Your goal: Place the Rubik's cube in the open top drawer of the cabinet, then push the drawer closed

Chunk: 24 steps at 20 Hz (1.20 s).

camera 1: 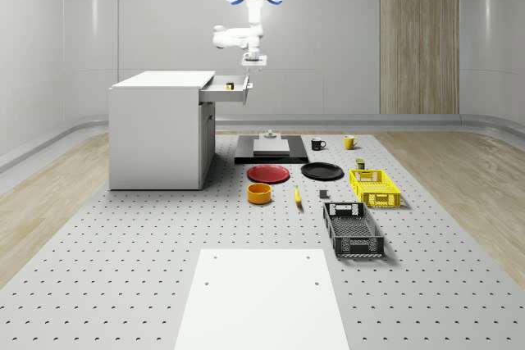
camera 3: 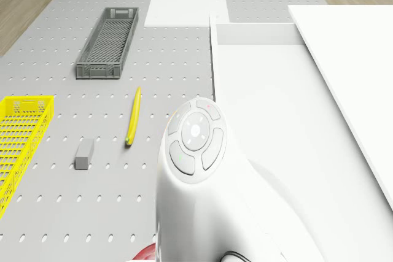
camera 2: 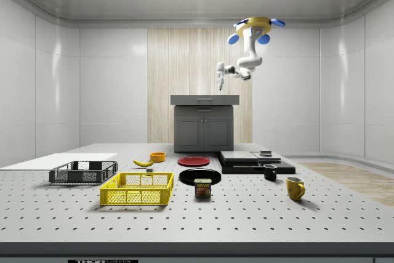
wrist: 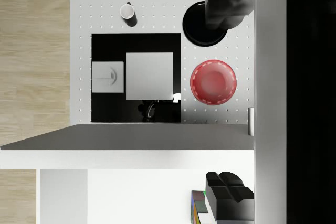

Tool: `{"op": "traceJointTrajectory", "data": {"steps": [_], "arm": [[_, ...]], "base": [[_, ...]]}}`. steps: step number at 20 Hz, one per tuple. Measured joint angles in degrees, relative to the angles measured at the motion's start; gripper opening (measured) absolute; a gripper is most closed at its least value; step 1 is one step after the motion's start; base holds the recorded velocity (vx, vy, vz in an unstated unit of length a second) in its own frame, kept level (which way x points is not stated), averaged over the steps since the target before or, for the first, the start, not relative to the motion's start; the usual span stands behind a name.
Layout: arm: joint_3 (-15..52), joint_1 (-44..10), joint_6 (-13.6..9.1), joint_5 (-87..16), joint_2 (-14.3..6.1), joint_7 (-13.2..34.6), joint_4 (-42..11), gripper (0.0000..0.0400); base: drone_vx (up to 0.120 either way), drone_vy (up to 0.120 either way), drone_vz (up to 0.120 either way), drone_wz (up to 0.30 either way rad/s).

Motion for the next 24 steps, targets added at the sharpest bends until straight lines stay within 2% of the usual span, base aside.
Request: {"op": "traceJointTrajectory", "data": {"steps": [6, 7, 8, 9, 10, 12, 13, 14, 15, 17, 19, 21, 24], "arm": [[-0.01, 0.03, -0.09, -0.04, 0.09, -0.02, -0.01, 0.0400], [0.57, -0.41, -1.39, -1.00, -1.19, 0.32, -0.14, 0.0400], [2.02, -3.73, -6.04, -3.45, -4.35, 4.13, -1.16, 0.0400], [3.12, -9.96, -13.11, -4.55, -6.74, 11.07, -0.99, 0.0400], [3.39, -16.19, -20.58, -4.15, -8.18, 18.03, 0.38, 0.0400], [1.54, -28.65, -35.31, -2.14, -8.54, 28.77, 4.82, 0.0400], [0.06, -34.87, -41.47, -0.64, -8.34, 32.91, 7.47, 0.0400], [-1.53, -40.95, -46.48, 0.95, -8.12, 36.31, 10.13, 0.0400], [-3.08, -46.32, -50.53, 2.63, -7.85, 39.19, 12.73, 0.0400], [-5.77, -54.81, -56.43, 5.90, -7.25, 43.69, 17.46, 0.0400], [-7.81, -60.80, -60.30, 8.61, -6.66, 46.80, 21.27, 0.0400], [-9.29, -64.95, -62.86, 10.67, -6.19, 48.91, 24.14, 0.0400], [-10.76, -68.88, -65.22, 12.73, -5.70, 50.84, 27.02, 0.0400]], "base": [[0.000, 0.120, 0.000, 0.000], [0.000, 0.120, 0.000, 0.000], [0.000, 0.120, 0.000, 0.000], [0.000, 0.120, 0.000, 0.000], [0.000, 0.120, 0.000, 0.000], [0.000, 0.120, -0.120, 0.000], [0.000, 0.120, -0.120, 0.000], [0.000, 0.120, -0.120, 0.000], [0.000, 0.040, -0.120, 0.000], [0.000, 0.000, -0.120, 0.000], [0.000, 0.000, -0.120, 0.000], [0.000, 0.000, -0.120, 0.000], [0.000, -0.107, -0.120, 0.000]]}}
